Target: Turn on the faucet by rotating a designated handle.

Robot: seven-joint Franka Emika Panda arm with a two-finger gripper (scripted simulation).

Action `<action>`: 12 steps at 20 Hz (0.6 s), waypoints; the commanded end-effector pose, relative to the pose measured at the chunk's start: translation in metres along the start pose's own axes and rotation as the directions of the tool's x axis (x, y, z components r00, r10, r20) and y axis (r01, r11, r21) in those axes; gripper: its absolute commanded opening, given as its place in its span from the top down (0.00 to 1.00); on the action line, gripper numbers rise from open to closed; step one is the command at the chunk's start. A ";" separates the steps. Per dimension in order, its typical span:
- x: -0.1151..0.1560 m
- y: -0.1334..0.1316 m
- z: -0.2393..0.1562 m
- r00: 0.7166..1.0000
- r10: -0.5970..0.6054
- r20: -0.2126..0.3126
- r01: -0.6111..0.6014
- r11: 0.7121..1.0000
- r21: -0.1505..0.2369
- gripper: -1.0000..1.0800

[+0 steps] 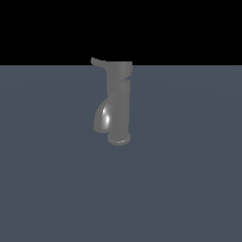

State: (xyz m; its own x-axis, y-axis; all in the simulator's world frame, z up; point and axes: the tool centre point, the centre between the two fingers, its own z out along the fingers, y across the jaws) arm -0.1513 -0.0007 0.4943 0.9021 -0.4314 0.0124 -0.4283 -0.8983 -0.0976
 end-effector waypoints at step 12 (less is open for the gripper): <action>0.058 -0.040 0.042 0.941 0.336 0.035 -0.336 0.942 -0.001 1.00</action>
State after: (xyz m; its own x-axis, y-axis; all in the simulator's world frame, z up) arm -0.0880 0.0118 0.4623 0.7346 -0.6767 -0.0489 -0.6778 -0.7288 -0.0977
